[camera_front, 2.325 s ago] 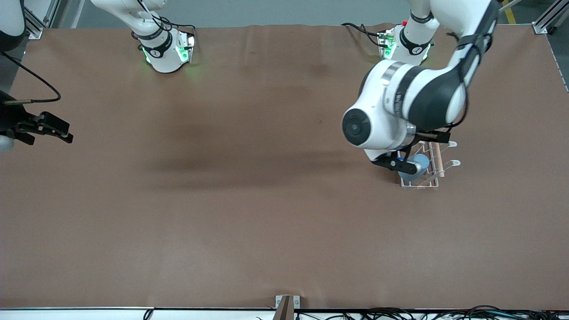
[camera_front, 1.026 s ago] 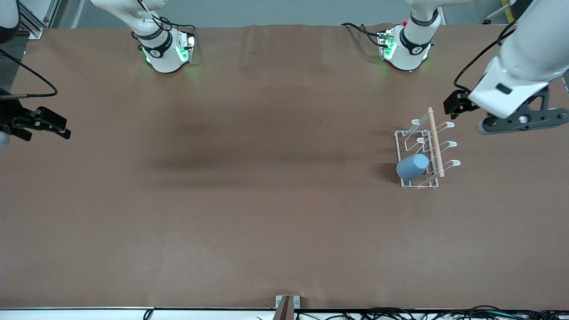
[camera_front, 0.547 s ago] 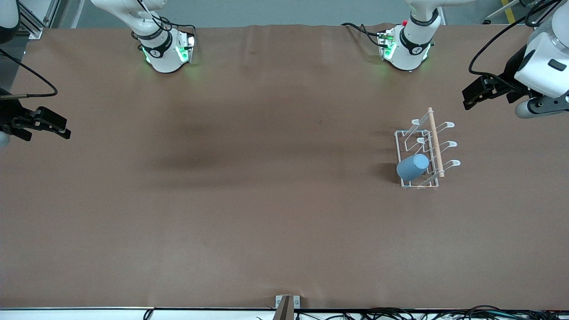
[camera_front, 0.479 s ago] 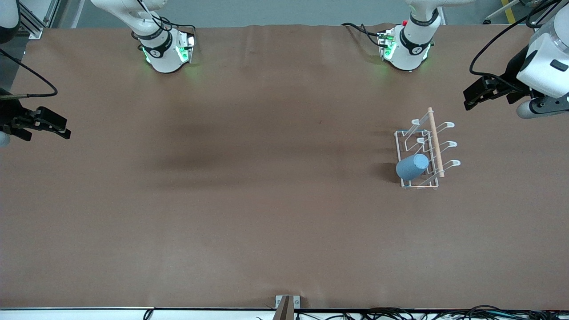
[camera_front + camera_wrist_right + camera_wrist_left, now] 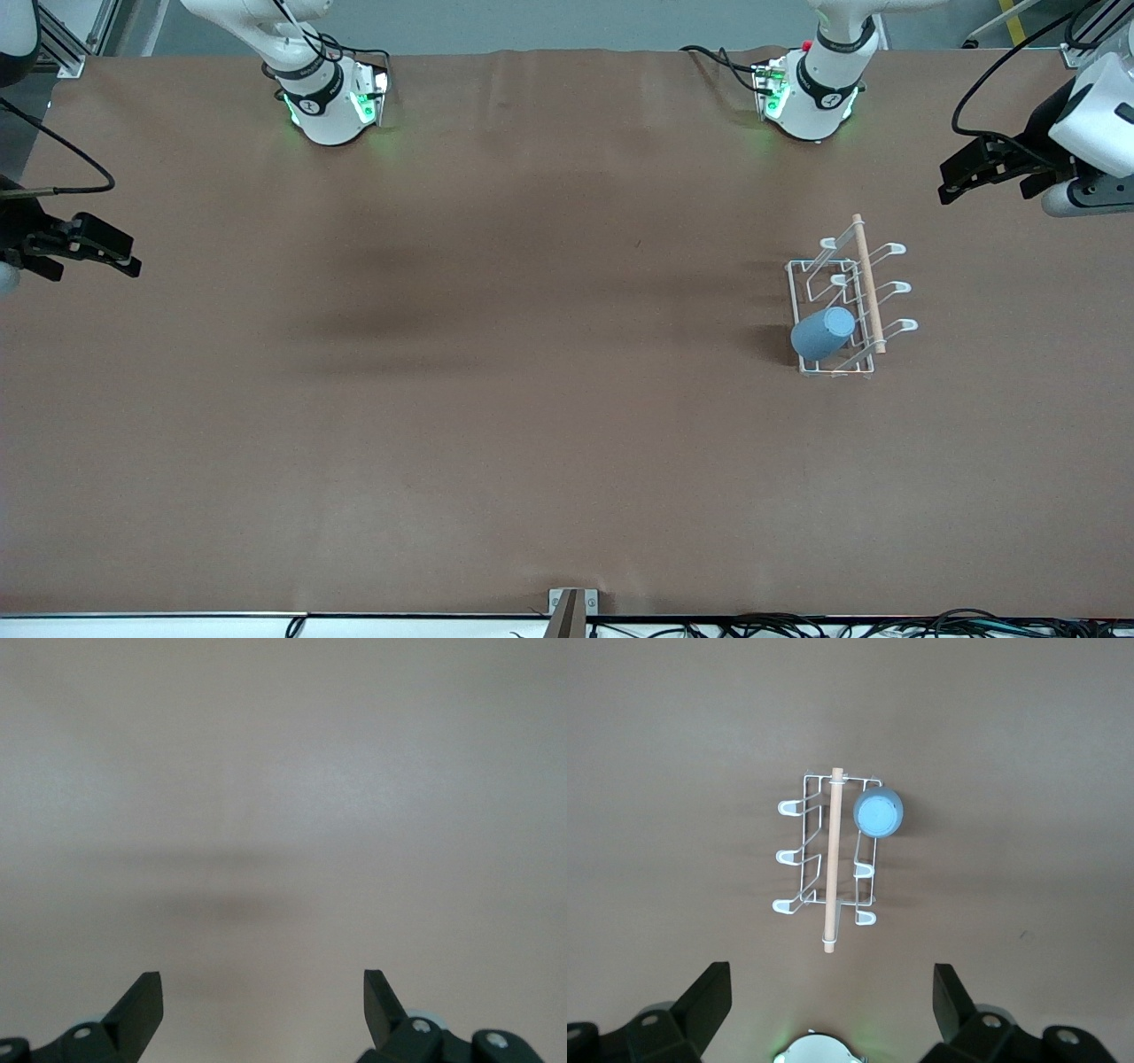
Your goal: Hang cup on cup holder
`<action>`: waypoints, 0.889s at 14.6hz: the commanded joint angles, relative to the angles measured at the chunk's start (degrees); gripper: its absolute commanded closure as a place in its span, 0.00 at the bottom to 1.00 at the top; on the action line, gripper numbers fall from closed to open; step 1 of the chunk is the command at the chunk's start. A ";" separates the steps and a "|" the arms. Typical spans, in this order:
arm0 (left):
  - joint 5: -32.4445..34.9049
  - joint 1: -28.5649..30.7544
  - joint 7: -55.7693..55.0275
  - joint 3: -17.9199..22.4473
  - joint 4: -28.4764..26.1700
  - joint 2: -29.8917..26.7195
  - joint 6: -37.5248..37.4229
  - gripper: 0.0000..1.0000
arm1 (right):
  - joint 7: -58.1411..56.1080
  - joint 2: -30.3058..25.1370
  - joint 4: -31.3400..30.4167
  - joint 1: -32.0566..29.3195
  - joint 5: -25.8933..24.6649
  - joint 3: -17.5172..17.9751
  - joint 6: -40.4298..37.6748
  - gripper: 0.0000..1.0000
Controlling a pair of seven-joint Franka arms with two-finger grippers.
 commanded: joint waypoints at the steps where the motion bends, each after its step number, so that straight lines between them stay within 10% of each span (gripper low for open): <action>1: 0.28 -0.27 1.78 0.43 -4.66 -3.72 2.02 0.00 | 0.90 -0.51 0.10 0.33 0.55 -0.09 -0.47 0.00; 13: 0.64 -0.89 3.19 -0.19 -6.77 -4.43 5.09 0.00 | 0.90 -0.42 0.18 0.33 0.55 -0.09 -0.47 0.00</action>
